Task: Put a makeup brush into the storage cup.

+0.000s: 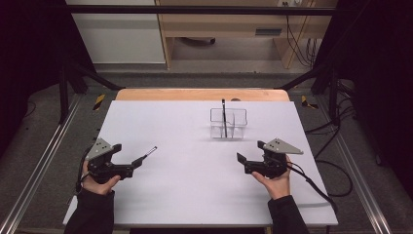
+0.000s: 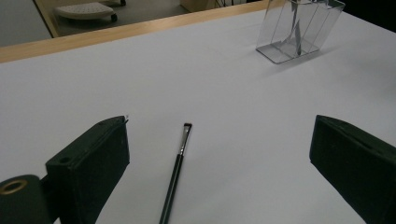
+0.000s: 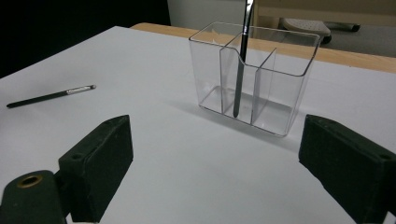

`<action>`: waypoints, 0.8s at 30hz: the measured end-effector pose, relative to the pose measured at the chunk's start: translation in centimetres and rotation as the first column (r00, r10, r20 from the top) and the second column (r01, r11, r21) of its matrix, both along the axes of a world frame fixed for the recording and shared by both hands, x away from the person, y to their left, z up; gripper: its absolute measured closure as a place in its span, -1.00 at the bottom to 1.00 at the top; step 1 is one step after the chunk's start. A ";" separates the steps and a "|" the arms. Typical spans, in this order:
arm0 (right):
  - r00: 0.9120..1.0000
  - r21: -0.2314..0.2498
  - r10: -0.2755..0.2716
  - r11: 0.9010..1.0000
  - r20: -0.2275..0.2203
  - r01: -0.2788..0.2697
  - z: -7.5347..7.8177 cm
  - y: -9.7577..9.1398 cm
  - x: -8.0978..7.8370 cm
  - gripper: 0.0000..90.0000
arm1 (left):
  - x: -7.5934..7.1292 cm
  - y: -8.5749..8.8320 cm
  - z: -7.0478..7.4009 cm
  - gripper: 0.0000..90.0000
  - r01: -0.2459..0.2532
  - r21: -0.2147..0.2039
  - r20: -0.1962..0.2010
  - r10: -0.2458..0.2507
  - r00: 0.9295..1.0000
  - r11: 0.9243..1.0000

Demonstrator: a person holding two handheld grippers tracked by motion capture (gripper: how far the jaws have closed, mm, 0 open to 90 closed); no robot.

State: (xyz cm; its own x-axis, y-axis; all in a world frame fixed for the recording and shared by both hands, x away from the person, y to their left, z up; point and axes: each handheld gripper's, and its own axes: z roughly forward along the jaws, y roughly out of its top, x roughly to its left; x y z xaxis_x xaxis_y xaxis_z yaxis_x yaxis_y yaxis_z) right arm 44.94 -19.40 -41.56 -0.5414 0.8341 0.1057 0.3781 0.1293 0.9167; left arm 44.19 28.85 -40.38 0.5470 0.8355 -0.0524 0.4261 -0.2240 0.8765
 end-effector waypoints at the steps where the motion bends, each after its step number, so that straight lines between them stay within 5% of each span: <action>1: 1.000 0.007 -0.001 1.000 0.001 0.001 0.0 -0.2 -0.2 -0.77 | 0.0 0.1 0.0 -0.91 -0.001 0.003 -0.003 0.001 1.000 1.000; 13: 1.000 0.014 -0.009 1.000 0.011 0.009 0.1 -1.4 -1.4 -0.78 | 0.7 1.3 -0.2 -0.91 -0.010 0.041 -0.037 0.011 0.999 0.999; 24: 1.000 0.013 -0.015 1.000 0.005 0.015 0.1 -1.6 -1.5 -0.78 | 2.3 0.2 0.7 -0.91 0.034 0.134 -0.078 -0.024 0.997 0.990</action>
